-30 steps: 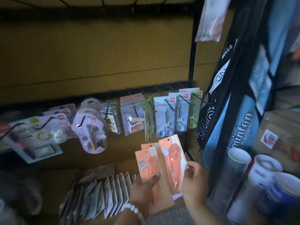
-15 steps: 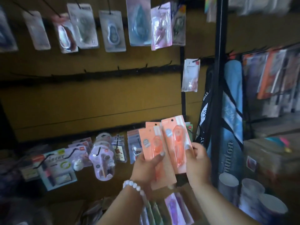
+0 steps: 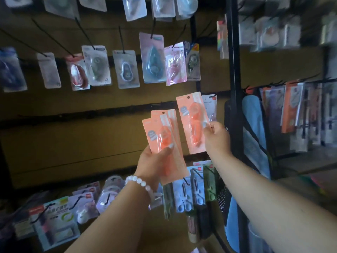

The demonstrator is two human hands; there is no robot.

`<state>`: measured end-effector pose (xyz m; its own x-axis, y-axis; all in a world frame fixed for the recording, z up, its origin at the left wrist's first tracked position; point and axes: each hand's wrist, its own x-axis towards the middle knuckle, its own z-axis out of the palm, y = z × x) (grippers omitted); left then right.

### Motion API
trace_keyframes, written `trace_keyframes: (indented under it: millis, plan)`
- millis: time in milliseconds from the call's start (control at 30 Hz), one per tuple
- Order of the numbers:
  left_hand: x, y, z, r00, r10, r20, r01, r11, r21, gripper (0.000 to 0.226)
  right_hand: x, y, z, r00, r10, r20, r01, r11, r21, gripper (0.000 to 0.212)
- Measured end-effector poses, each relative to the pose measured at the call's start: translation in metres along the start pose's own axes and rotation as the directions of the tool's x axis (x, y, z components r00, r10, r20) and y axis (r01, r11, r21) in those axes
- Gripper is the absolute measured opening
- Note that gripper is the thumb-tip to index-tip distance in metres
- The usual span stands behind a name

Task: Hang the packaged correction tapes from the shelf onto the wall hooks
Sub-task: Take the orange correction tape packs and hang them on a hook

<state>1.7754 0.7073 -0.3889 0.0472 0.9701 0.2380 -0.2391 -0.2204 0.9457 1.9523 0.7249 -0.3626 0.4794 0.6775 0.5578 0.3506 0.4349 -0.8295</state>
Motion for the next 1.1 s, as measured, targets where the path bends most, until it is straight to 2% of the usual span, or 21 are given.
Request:
trace_keyframes:
  millis: [400,567,867,1000,1100]
  plan:
    - [0.001,-0.012,-0.014,0.999,0.013,-0.039,-0.012,1.0,0.023,0.03,0.028,0.0,0.023,0.987,0.156,0.036,-0.157,0.987,0.028,0.023]
    - [0.002,-0.012,-0.017,0.999,0.003,-0.045,-0.003,1.0,0.012,0.029,0.029,0.007,0.032,0.986,0.165,-0.012,-0.163,0.984,0.07,0.023]
    - [0.009,-0.016,-0.019,0.998,0.002,-0.06,0.0,1.0,0.031,0.029,0.058,0.001,0.056,0.97,0.236,0.062,-0.225,0.963,-0.148,0.031]
    - [0.012,-0.017,-0.019,0.998,0.023,-0.058,-0.019,0.998,0.058,0.025,0.073,-0.003,0.067,0.947,0.308,0.092,-0.263,0.907,-0.33,0.029]
    - [0.013,-0.018,-0.019,0.997,0.027,-0.066,-0.022,0.997,0.074,0.024,0.075,-0.002,0.072,0.922,0.366,0.131,-0.297,0.881,-0.368,0.029]
